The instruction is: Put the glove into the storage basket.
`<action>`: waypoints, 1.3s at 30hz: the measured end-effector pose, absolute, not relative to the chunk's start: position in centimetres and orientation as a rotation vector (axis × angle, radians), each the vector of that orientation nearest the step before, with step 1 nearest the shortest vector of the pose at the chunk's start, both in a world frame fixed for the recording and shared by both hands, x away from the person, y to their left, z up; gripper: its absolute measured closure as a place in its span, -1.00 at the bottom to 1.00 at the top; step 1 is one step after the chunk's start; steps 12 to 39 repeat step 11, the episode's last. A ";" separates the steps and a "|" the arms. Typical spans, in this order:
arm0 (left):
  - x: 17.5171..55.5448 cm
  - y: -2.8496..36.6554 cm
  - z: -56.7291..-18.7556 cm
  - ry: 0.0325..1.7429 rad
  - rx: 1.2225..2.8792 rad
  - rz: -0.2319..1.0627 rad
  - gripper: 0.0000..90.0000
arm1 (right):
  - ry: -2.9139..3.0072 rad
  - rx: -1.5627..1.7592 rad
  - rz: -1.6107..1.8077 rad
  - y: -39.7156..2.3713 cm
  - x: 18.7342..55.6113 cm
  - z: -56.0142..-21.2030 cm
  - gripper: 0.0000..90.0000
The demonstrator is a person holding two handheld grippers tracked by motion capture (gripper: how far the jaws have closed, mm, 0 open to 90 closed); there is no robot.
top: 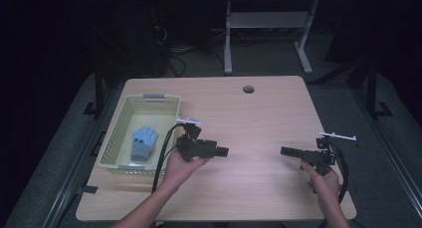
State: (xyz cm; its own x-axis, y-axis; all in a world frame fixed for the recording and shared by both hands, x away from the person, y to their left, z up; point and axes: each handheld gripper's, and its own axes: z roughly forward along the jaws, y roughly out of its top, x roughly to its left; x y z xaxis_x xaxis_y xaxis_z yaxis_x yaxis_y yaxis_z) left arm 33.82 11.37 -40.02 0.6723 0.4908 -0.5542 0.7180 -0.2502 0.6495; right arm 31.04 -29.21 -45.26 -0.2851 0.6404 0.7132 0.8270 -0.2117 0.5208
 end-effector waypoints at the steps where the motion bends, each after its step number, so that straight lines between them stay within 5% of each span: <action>1: 33.7 11.4 -40.2 0.942 1.913 -0.293 -0.42 | -1.845 -1.756 -1.500 -29.2 30.9 -45.3 -0.37; 39: 31.5 10.9 -41.4 0.894 1.920 -0.263 -0.43 | -1.887 -1.721 -1.517 -29.1 29.0 -45.7 -0.38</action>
